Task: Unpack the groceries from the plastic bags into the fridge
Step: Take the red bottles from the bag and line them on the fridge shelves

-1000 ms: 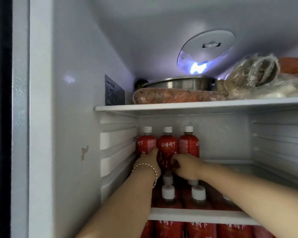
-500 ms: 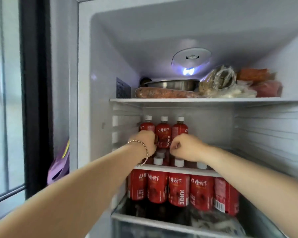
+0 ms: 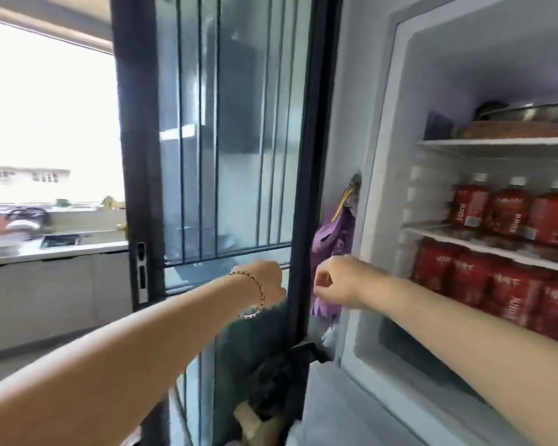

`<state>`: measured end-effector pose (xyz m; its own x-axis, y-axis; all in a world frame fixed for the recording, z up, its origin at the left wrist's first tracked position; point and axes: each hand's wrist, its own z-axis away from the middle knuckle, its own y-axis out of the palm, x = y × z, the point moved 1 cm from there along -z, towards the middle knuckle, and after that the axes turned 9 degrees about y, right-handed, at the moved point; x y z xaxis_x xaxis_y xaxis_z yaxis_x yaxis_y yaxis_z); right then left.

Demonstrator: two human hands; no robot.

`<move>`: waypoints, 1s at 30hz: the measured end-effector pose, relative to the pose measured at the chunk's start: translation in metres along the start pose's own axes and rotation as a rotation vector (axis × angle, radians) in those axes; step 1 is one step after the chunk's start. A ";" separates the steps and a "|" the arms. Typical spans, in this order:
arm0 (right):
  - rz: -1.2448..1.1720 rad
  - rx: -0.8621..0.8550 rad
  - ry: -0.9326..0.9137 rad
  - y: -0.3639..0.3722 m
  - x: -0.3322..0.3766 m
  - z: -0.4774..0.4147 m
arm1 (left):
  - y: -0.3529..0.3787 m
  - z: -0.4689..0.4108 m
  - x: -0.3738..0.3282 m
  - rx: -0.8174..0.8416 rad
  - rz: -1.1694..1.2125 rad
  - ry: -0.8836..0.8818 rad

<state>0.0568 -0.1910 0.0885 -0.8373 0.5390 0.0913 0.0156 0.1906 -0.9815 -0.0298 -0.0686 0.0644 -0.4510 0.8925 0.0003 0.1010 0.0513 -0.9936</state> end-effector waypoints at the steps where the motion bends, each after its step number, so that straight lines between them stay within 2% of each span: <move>1: 0.007 0.034 -0.083 0.010 0.036 0.005 | 0.008 0.034 0.025 0.029 -0.019 -0.072; 5: -0.026 0.116 -0.383 0.046 0.162 0.042 | 0.035 0.152 0.109 0.111 -0.046 -0.350; 13: -0.118 0.153 -0.807 0.095 0.399 0.156 | 0.037 0.419 0.215 0.029 -0.018 -0.846; 17: -0.158 0.150 -1.020 0.110 0.537 0.260 | 0.038 0.597 0.254 -0.009 0.011 -1.118; 22: -0.163 0.210 -1.298 0.126 0.683 0.414 | 0.041 0.816 0.265 0.007 0.112 -1.446; 30: -0.055 0.369 -1.705 0.150 0.835 0.638 | 0.054 1.073 0.220 -0.044 0.203 -1.913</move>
<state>-0.9891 -0.2360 -0.0896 -0.4238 -0.9005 0.0969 0.0578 -0.1337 -0.9893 -1.0754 -0.3498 -0.1108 -0.6552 -0.7183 -0.2338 0.2742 0.0623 -0.9597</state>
